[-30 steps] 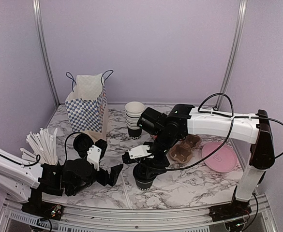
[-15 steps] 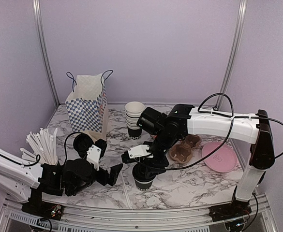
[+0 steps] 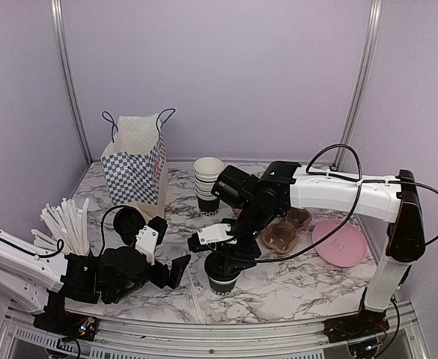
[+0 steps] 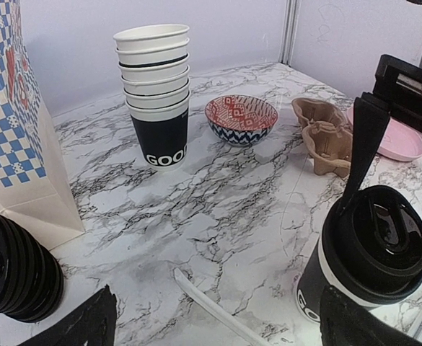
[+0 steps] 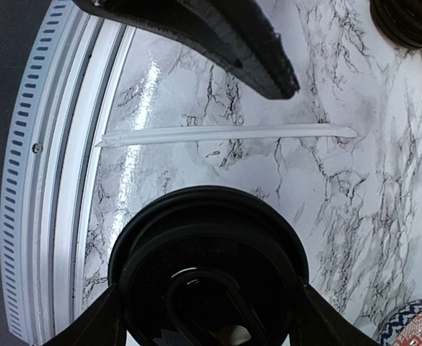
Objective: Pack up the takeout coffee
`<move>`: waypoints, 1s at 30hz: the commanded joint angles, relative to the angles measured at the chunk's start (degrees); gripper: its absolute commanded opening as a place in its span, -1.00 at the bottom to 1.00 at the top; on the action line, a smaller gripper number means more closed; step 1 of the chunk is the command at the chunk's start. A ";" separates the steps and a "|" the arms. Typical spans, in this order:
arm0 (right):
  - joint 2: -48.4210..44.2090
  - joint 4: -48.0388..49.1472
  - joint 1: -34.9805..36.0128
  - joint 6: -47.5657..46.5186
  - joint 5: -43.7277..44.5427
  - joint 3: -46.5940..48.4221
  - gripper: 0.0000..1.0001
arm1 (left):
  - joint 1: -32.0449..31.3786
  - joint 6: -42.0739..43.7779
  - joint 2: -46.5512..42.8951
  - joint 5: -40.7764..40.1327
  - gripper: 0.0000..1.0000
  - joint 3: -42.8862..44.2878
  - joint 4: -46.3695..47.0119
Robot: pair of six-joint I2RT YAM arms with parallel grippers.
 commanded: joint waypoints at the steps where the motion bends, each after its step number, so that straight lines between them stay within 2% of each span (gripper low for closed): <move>1: -0.06 -1.81 0.57 -0.68 -1.34 1.32 0.35 | -0.07 1.01 0.22 0.03 0.97 0.49 -0.75; 24: -0.54 -0.31 1.01 -0.52 -0.35 -2.13 0.40 | -0.14 0.69 1.65 -0.12 0.97 1.02 -0.74; 30: -1.68 -0.57 0.96 -0.33 -0.59 -1.83 0.53 | -0.10 0.75 1.51 0.01 0.97 1.25 -0.67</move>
